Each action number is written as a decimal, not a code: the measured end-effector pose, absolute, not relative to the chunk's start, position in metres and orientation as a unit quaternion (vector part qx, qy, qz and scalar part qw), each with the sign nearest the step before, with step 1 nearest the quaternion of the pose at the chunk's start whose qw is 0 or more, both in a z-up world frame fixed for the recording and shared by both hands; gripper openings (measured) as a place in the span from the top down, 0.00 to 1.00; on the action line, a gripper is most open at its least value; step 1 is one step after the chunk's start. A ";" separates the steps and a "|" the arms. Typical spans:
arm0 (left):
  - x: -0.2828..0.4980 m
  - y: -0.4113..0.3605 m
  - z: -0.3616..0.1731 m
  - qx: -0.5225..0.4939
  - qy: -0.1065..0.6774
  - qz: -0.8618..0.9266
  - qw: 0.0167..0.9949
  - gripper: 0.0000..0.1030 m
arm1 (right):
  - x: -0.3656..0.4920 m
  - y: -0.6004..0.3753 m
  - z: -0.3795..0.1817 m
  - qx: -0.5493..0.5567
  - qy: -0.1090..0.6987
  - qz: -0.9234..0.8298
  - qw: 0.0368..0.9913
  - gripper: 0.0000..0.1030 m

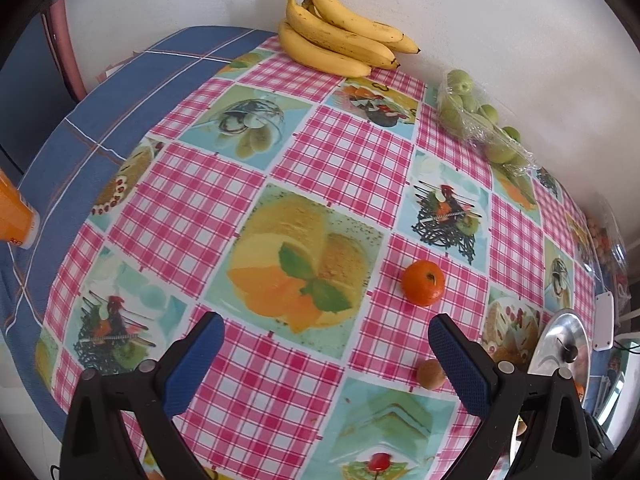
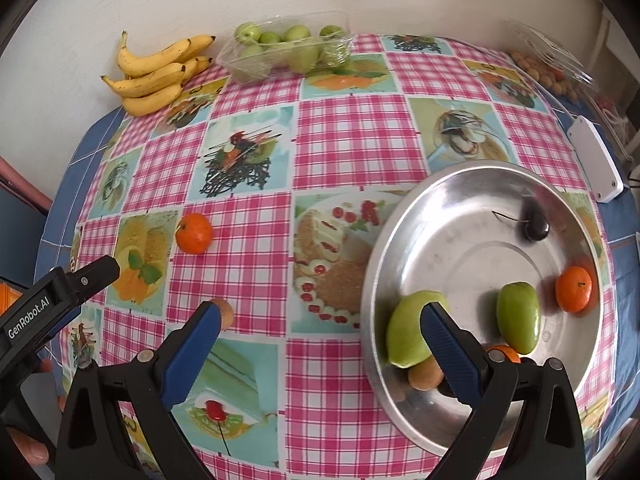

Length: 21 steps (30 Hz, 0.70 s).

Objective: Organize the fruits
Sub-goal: 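Withdraw both tools from the bowl toward the loose tangerine and kiwi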

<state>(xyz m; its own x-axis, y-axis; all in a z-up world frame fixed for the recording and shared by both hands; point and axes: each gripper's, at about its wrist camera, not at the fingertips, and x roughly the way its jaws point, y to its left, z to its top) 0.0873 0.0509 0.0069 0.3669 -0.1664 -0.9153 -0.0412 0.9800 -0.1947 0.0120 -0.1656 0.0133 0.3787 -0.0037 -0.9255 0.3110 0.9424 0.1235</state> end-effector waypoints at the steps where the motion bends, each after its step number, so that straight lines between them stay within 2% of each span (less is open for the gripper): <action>1: 0.088 0.053 0.007 -0.091 0.561 -0.037 0.822 0.00 | 0.013 -0.164 0.012 0.140 0.550 -0.094 0.818 0.03; 21: 0.096 0.081 -0.026 -0.077 0.597 -0.018 0.799 0.00 | 0.032 -0.125 -0.013 0.117 0.567 -0.048 0.814 0.03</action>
